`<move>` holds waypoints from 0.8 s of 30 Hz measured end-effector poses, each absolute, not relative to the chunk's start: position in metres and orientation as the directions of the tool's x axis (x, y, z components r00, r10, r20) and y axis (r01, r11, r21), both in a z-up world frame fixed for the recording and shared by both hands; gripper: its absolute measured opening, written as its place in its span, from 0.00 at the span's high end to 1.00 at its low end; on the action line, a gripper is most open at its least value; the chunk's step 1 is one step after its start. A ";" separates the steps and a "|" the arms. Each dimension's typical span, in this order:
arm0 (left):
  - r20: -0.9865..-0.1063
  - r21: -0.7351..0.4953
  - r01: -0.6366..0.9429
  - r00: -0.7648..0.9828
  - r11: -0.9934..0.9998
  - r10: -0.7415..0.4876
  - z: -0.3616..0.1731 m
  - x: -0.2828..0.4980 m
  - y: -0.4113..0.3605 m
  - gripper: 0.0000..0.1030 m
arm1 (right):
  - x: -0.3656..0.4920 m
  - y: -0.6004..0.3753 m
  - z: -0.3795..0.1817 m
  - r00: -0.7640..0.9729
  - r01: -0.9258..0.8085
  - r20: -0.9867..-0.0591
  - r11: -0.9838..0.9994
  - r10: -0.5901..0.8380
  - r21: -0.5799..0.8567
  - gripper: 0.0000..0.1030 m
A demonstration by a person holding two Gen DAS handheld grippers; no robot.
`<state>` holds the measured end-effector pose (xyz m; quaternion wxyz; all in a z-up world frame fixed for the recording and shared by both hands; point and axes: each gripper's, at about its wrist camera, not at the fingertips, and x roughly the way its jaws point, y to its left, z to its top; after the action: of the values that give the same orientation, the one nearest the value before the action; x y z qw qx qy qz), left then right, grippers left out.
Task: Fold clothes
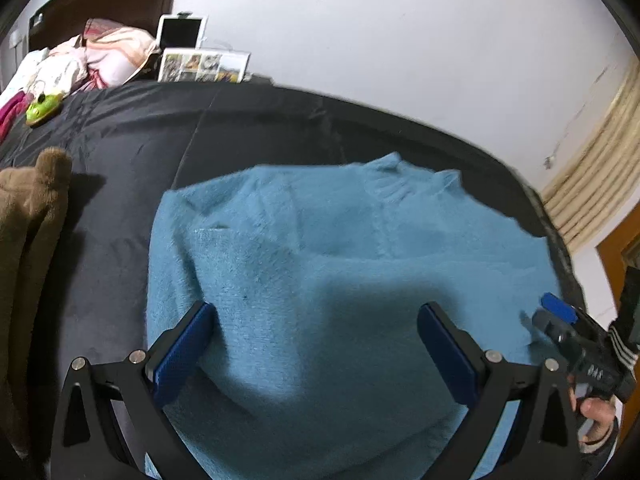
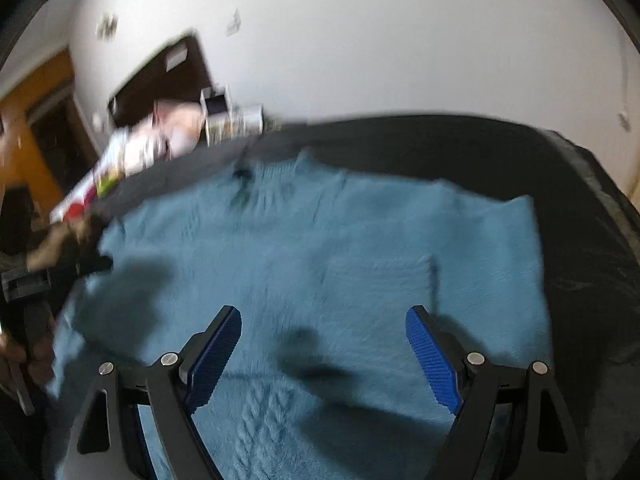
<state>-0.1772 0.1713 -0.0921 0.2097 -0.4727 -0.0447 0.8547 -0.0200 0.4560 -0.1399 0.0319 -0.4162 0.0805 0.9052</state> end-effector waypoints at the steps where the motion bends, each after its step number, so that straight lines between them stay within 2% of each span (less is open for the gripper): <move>1: -0.791 -0.264 -0.318 -0.469 -0.911 0.393 -0.093 -0.177 0.172 0.01 | -0.023 0.449 -0.143 -0.638 -0.111 -0.770 -0.991 0.016 0.072 0.13; 3: -0.795 -0.242 -0.322 -0.475 -0.915 0.377 -0.095 -0.177 0.174 0.01 | -0.025 0.439 -0.144 -0.630 -0.096 -0.775 -0.995 0.056 0.006 0.12; 8: -0.806 -0.176 -0.334 -0.491 -0.926 0.330 -0.097 -0.173 0.181 0.01 | -0.027 0.442 -0.145 -0.628 -0.096 -0.776 -0.995 0.054 0.008 0.09; 14: -0.802 -0.194 -0.347 -0.483 -0.918 0.352 -0.084 -0.150 0.171 0.01 | -0.026 0.439 -0.147 -0.628 -0.096 -0.776 -0.995 0.053 0.010 0.08; 24: -0.815 -0.173 -0.404 -0.453 -0.898 0.360 -0.084 -0.064 0.138 0.01 | -0.018 0.438 -0.143 -0.620 -0.116 -0.780 -0.993 0.078 -0.007 0.04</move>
<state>-0.0640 0.1380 -0.0836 0.2242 -0.4725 0.0229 0.8520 -0.0183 0.4383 -0.1432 0.0539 -0.4323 0.0220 0.8998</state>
